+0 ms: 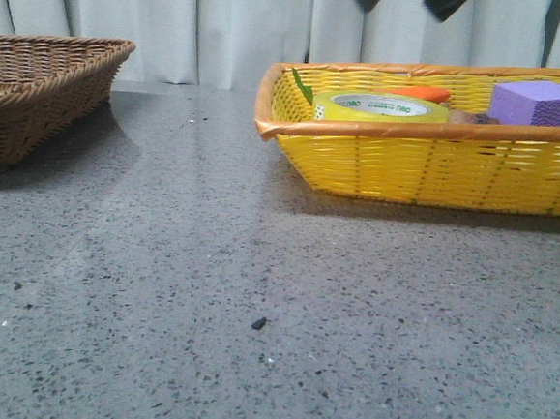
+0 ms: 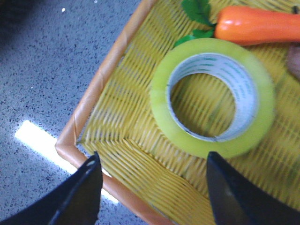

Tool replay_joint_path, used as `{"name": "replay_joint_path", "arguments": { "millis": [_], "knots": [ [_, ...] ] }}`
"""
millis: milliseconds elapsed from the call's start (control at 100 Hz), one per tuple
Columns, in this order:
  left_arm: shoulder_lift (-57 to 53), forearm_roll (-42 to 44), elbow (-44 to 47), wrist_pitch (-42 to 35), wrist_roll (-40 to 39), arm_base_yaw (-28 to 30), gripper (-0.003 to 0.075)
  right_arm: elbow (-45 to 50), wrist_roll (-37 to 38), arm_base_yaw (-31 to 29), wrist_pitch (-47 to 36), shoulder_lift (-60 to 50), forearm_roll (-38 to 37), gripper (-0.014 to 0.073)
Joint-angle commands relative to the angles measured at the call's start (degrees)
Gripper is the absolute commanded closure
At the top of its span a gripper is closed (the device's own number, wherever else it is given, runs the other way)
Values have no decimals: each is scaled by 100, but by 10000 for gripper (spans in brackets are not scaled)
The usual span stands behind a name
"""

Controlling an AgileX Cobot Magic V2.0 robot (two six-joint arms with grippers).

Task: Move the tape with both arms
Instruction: 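Lower the right gripper into the yellow basket and grasp the clear tape roll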

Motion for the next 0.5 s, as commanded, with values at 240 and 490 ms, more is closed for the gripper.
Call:
{"name": "replay_joint_path", "arguments": {
  "millis": [240, 490],
  "knots": [
    [90, -44, -214, -447, -37, -48, 741, -1041, -73, 67, 420, 957, -227, 190],
    [90, -44, -214, -447, -37, -48, 741, -1095, -73, 67, 408, 1358, -459, 190]
  ]
}}
